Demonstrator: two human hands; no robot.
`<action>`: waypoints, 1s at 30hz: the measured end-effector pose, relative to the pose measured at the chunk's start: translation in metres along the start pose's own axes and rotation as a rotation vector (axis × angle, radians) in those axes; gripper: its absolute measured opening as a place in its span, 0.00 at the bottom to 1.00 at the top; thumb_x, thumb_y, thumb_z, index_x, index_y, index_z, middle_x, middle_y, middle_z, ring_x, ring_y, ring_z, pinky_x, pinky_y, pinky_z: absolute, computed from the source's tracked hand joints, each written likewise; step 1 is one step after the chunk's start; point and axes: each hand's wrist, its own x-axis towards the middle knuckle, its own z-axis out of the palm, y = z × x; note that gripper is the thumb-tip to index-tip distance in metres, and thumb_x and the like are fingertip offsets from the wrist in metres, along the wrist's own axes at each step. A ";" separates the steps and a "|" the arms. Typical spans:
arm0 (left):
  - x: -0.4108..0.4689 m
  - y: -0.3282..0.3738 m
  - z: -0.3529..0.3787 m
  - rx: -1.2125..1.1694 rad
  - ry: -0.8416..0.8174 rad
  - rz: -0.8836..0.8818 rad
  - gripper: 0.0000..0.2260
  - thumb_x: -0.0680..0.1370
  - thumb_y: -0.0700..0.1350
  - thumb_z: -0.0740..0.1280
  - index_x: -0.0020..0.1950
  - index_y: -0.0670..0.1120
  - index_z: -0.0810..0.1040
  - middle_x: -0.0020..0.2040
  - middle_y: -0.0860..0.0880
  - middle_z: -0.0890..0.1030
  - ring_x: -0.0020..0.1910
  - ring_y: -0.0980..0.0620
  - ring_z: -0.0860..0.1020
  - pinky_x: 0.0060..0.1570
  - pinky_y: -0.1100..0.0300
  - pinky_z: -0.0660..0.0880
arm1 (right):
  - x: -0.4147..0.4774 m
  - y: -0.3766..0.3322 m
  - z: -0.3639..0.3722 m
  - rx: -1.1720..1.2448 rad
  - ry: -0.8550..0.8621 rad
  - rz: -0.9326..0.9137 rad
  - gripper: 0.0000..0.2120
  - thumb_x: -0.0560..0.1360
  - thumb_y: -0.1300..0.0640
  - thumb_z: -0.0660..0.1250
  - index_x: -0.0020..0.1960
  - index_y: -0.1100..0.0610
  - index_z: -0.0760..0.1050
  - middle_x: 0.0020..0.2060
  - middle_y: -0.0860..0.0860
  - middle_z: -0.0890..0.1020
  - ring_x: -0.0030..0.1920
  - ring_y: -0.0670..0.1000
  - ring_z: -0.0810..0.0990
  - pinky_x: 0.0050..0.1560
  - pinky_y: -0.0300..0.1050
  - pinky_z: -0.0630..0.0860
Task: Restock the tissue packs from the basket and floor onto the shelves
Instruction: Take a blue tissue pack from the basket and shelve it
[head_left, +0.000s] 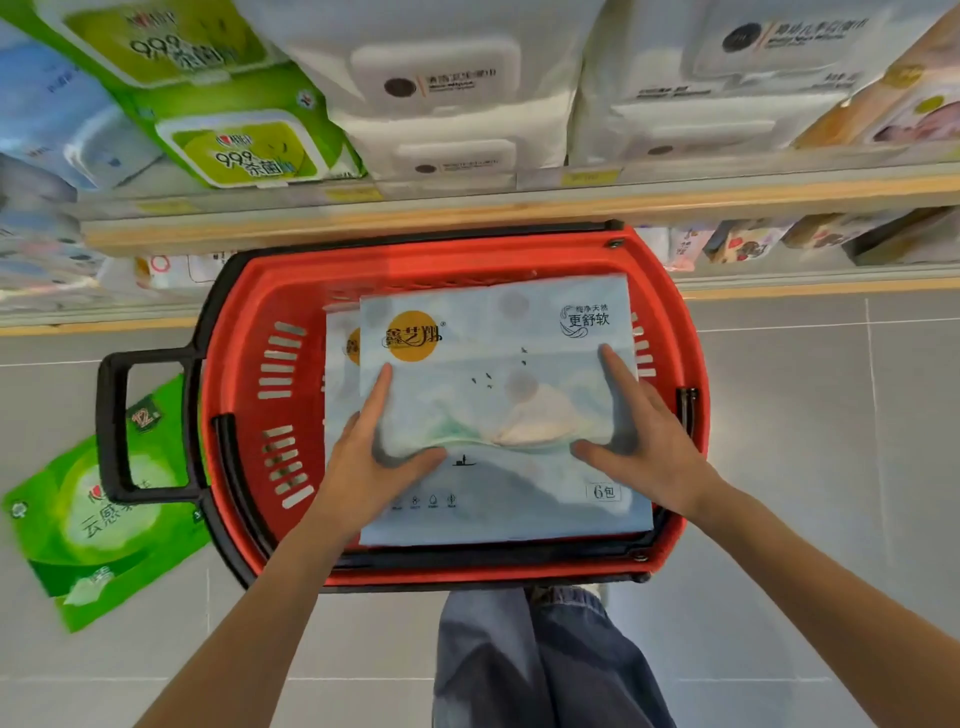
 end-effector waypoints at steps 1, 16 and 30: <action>0.001 -0.001 0.001 -0.012 0.013 0.004 0.44 0.66 0.52 0.75 0.75 0.59 0.51 0.64 0.61 0.66 0.65 0.64 0.62 0.57 0.77 0.62 | 0.000 0.000 0.001 0.003 0.014 -0.015 0.44 0.67 0.46 0.69 0.72 0.41 0.44 0.69 0.45 0.63 0.63 0.43 0.61 0.59 0.39 0.61; -0.025 0.020 -0.025 -0.128 0.073 0.051 0.43 0.64 0.42 0.77 0.74 0.54 0.58 0.54 0.81 0.68 0.54 0.84 0.64 0.50 0.84 0.64 | -0.021 -0.050 -0.025 0.066 0.091 -0.059 0.44 0.66 0.55 0.75 0.73 0.44 0.52 0.68 0.40 0.65 0.69 0.47 0.64 0.69 0.50 0.66; -0.132 0.152 -0.143 -0.157 0.266 0.293 0.45 0.62 0.51 0.79 0.71 0.67 0.57 0.58 0.77 0.68 0.58 0.75 0.70 0.57 0.69 0.72 | -0.104 -0.209 -0.106 0.044 0.225 -0.325 0.45 0.65 0.54 0.75 0.70 0.37 0.49 0.66 0.28 0.56 0.71 0.40 0.57 0.69 0.39 0.57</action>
